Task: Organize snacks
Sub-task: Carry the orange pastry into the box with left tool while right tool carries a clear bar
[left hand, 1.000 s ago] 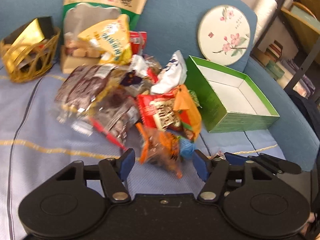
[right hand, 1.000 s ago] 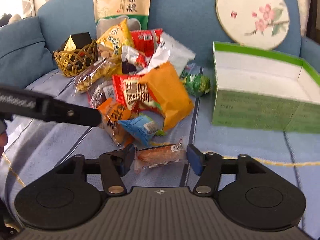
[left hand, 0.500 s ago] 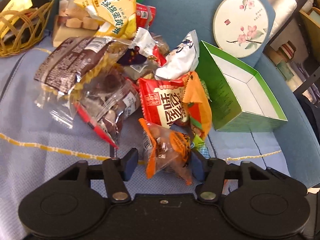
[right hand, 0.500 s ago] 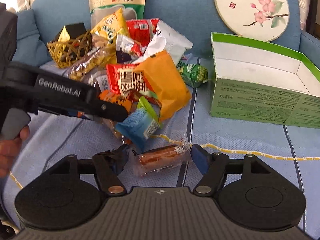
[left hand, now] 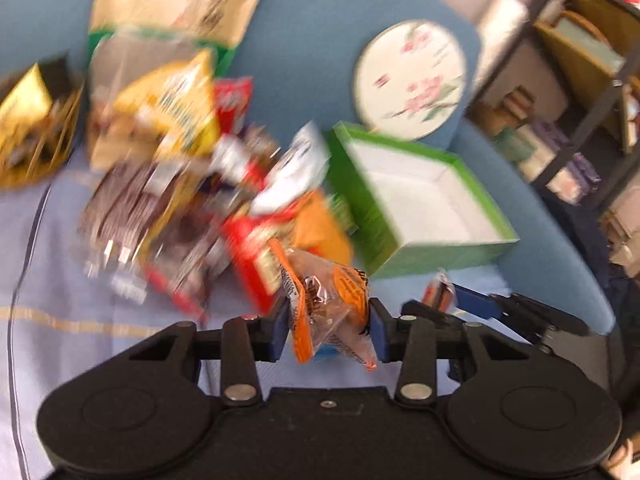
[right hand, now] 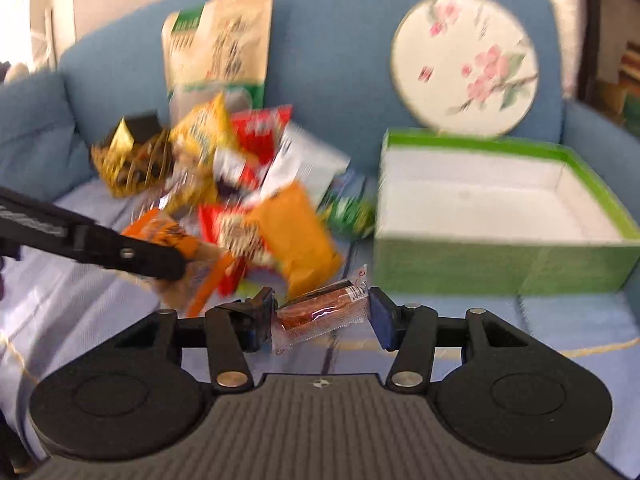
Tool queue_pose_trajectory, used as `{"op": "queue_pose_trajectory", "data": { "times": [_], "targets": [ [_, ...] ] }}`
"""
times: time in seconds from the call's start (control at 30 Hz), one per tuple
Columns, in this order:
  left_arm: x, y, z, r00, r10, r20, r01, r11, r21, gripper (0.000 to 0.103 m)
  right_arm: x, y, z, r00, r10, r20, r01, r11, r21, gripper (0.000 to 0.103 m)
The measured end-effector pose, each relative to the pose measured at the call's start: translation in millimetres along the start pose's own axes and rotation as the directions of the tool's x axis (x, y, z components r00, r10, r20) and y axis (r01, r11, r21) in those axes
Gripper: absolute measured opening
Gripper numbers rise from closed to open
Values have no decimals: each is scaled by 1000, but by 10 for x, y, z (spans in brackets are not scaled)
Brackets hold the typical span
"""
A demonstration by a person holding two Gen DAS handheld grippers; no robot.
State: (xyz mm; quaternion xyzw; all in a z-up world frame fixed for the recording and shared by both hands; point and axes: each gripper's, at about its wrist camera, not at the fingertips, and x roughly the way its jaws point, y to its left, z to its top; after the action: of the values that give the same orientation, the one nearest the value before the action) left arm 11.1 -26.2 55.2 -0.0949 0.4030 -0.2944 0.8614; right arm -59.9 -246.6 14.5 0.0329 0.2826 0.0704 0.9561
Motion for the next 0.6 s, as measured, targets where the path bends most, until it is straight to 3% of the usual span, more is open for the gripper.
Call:
{"op": "queue_pose_trajectory", "data": {
  "times": [0.1,0.3,0.4,0.5,0.6],
  "targets": [
    [32,-225,268,999,-42,9,42,999,34,51,-21,-152,190,998,-37,60,38,999,-21,86],
    [553,-672,646,994,-102,38,100,994,52,52,307,-570,393,970,-217,108,219,976,-9,86],
    [935,-837,715,996,-72,47,68,993,93,52,416,-780,297,964,-253,76,249,967,53,86],
    [1268,-850,733,997,-73,20,72,995,69,53,441,-879,258,956,-283,81,279,958,60,86],
    [1505,-858,715,999,-48,-2,48,996,81,57,469,-912,266,959,-271,79,266,961,71,88]
  ]
}}
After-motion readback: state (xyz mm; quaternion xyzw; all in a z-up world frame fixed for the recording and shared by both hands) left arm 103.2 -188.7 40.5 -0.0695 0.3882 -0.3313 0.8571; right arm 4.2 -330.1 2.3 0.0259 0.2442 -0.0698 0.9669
